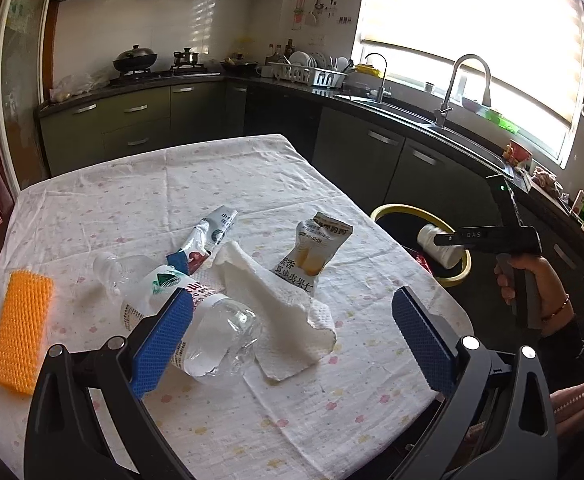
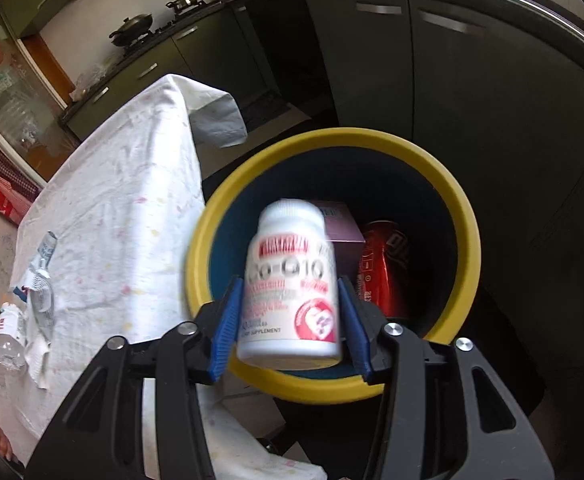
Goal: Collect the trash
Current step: 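Carry the white bottle over the bin and open the right gripper, then grasp the orange mesh sponge with the left gripper and lift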
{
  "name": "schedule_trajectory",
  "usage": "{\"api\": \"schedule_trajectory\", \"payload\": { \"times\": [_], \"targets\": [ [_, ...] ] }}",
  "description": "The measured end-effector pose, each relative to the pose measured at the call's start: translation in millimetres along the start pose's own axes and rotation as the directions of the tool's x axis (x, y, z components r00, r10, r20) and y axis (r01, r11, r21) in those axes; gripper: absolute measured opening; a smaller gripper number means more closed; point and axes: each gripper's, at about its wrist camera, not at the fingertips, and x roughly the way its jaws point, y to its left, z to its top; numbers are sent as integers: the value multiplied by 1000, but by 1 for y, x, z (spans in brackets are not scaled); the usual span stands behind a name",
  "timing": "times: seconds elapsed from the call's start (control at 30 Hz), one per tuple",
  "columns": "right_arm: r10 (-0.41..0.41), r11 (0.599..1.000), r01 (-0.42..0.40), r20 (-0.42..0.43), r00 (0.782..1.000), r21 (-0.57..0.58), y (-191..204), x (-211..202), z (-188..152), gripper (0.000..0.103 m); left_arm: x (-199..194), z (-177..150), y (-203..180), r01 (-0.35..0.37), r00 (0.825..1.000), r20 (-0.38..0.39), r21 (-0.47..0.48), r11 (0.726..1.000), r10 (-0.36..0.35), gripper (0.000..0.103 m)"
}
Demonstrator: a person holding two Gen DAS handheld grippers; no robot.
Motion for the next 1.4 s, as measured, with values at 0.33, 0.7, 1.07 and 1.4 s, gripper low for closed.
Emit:
{"api": "schedule_trajectory", "payload": {
  "times": [0.33,0.7,1.07,1.4],
  "targets": [
    [18,1000,-18,59,998,2,8,-18,-10,62,-1,1,14,-24,1000,-9,-29,999,24,98],
    [120,991,-115,57,991,-74,56,-35,-40,65,3,-3,49,-58,994,-97,-102,993,48,98],
    [150,985,-147,27,988,-96,69,-29,-47,65,19,0,68,-155,981,-151,-200,968,125,98],
    [160,985,-157,27,987,-73,59,-26,-49,66,-27,6,170,-481,874,-166,-171,860,456,98]
  ]
}}
